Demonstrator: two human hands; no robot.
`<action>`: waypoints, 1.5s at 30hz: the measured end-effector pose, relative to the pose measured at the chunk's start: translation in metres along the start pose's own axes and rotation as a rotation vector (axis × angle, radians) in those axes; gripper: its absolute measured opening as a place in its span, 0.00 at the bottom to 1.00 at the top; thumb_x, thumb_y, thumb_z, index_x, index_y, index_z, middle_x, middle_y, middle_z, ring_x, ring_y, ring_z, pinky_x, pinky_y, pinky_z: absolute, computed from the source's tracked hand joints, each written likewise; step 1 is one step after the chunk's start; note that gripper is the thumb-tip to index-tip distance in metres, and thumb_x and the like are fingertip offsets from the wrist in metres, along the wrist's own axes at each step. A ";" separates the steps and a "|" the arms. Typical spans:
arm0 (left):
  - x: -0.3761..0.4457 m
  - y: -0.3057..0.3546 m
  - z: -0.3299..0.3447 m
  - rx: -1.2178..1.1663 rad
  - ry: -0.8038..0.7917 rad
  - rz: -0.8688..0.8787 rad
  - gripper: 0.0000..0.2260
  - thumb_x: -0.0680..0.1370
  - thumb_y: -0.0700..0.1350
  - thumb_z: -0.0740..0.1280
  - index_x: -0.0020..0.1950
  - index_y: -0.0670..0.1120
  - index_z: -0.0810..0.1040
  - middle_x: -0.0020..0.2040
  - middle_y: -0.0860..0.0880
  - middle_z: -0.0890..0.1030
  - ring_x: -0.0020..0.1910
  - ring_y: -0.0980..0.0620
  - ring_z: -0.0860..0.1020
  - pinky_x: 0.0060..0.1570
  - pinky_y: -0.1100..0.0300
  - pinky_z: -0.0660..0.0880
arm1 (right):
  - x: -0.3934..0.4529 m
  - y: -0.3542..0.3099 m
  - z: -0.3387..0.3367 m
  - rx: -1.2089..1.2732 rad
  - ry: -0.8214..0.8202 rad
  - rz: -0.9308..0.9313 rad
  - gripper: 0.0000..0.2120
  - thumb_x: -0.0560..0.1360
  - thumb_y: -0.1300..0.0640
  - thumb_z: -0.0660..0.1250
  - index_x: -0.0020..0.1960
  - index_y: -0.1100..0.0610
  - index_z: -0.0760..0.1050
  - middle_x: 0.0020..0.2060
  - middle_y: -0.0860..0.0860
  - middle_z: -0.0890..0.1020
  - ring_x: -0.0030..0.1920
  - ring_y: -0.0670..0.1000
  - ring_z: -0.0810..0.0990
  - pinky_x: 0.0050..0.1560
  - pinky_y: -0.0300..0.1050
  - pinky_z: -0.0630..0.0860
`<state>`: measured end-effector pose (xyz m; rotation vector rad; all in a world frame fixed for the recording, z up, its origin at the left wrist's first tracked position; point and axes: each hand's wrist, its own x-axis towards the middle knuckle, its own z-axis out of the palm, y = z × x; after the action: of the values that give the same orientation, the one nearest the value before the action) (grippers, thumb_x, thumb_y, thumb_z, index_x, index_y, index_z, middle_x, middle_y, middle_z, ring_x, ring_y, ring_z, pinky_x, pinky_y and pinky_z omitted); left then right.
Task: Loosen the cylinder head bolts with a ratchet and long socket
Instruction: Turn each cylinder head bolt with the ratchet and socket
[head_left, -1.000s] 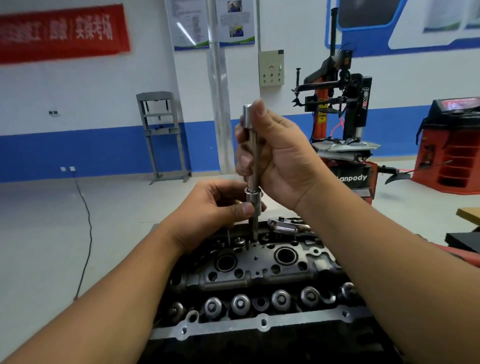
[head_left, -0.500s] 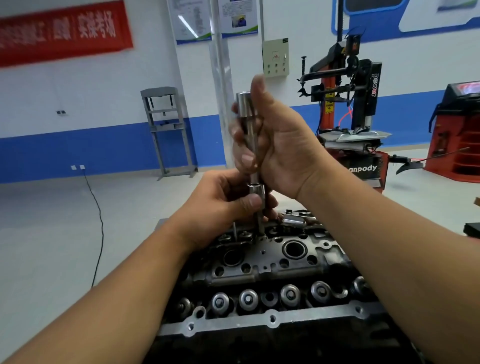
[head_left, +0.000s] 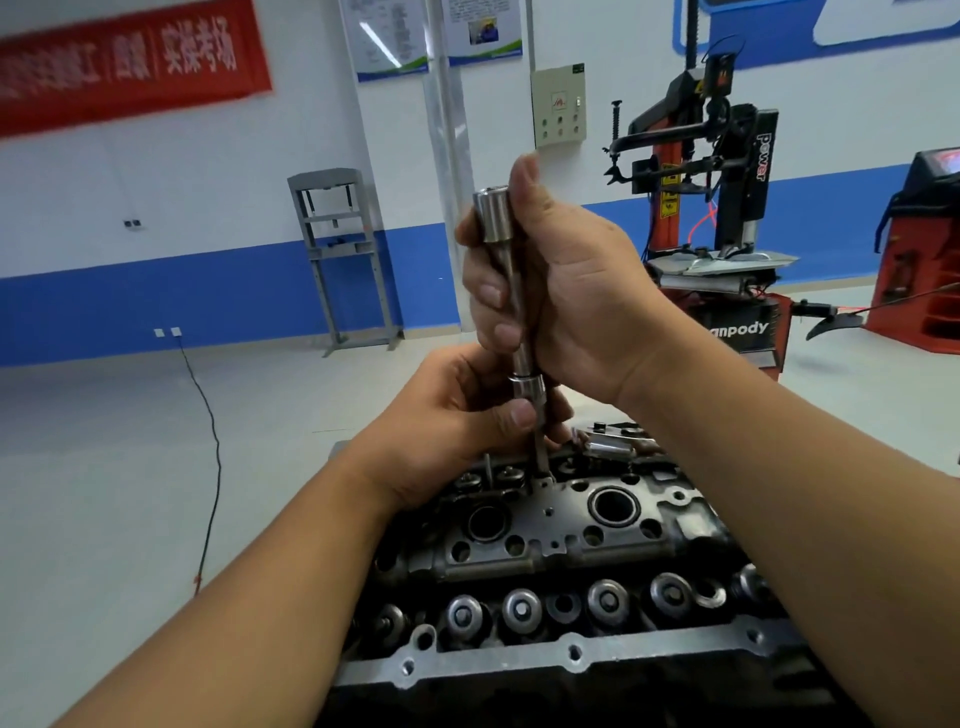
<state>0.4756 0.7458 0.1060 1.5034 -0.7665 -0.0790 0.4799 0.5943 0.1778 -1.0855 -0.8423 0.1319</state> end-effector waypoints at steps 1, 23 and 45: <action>0.000 0.000 0.002 0.012 0.029 0.011 0.09 0.76 0.33 0.70 0.56 0.36 0.79 0.48 0.41 0.87 0.47 0.42 0.87 0.49 0.50 0.84 | 0.000 0.001 0.001 -0.005 0.024 -0.007 0.27 0.83 0.37 0.54 0.46 0.59 0.77 0.29 0.52 0.72 0.25 0.52 0.66 0.30 0.45 0.62; 0.000 0.003 0.004 0.092 0.094 -0.029 0.12 0.71 0.33 0.75 0.53 0.43 0.84 0.49 0.40 0.88 0.49 0.38 0.87 0.52 0.40 0.85 | -0.013 0.000 -0.006 0.033 0.102 -0.061 0.21 0.73 0.39 0.73 0.48 0.56 0.72 0.36 0.52 0.81 0.27 0.52 0.75 0.32 0.44 0.70; 0.001 0.002 0.004 0.112 0.091 -0.023 0.12 0.76 0.39 0.73 0.59 0.42 0.80 0.51 0.42 0.88 0.50 0.40 0.87 0.47 0.48 0.84 | -0.011 -0.001 -0.007 0.025 0.082 -0.034 0.24 0.66 0.38 0.72 0.48 0.57 0.72 0.35 0.51 0.79 0.26 0.49 0.72 0.33 0.43 0.67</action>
<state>0.4732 0.7421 0.1074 1.6106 -0.6900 0.0159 0.4767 0.5835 0.1714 -1.0464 -0.7830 0.0688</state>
